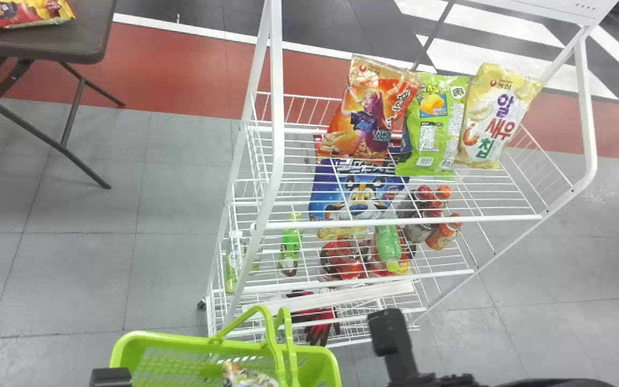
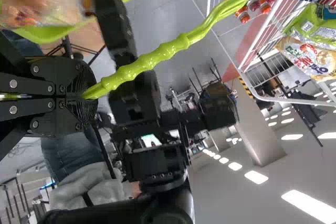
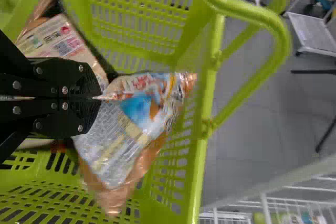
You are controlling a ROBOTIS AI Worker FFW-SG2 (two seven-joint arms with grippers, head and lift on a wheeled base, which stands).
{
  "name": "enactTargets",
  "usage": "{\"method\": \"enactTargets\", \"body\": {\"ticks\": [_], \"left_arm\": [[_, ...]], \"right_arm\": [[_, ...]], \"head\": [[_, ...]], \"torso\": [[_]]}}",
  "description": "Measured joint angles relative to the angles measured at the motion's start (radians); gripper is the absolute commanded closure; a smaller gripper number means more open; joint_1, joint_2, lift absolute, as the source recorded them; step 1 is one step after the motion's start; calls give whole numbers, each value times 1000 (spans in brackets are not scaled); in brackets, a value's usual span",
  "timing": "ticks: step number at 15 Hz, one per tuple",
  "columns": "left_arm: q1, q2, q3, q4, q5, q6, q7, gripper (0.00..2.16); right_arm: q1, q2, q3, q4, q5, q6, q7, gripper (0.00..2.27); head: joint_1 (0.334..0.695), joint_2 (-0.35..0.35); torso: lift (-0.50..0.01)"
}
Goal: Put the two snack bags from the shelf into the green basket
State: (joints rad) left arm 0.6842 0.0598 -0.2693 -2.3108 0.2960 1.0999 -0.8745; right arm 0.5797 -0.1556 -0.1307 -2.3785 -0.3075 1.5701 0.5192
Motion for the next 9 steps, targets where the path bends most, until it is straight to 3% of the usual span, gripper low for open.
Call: {"method": "enactTargets", "body": {"ticks": [1, 2, 5, 9], "left_arm": [[0, 0, 0, -2, 0, 0, -1, 2105], [1, 0, -1, -2, 0, 1, -1, 2105], [2, 1, -1, -4, 0, 1, -1, 2105], [4, 2, -1, -6, 0, 1, -1, 2105]], "right_arm": [[-17, -1, 21, 31, 11, 0, -7, 741], [-36, -2, 33, 64, 23, 0, -9, -2], [-61, -9, 34, 110, 37, 0, -7, 56], [-62, -12, -94, 37, 4, 0, 48, 151]], "head": [[695, -350], [695, -350], [695, -350], [695, -350]], "torso": [[-1], [-1], [-1], [-1]]}}
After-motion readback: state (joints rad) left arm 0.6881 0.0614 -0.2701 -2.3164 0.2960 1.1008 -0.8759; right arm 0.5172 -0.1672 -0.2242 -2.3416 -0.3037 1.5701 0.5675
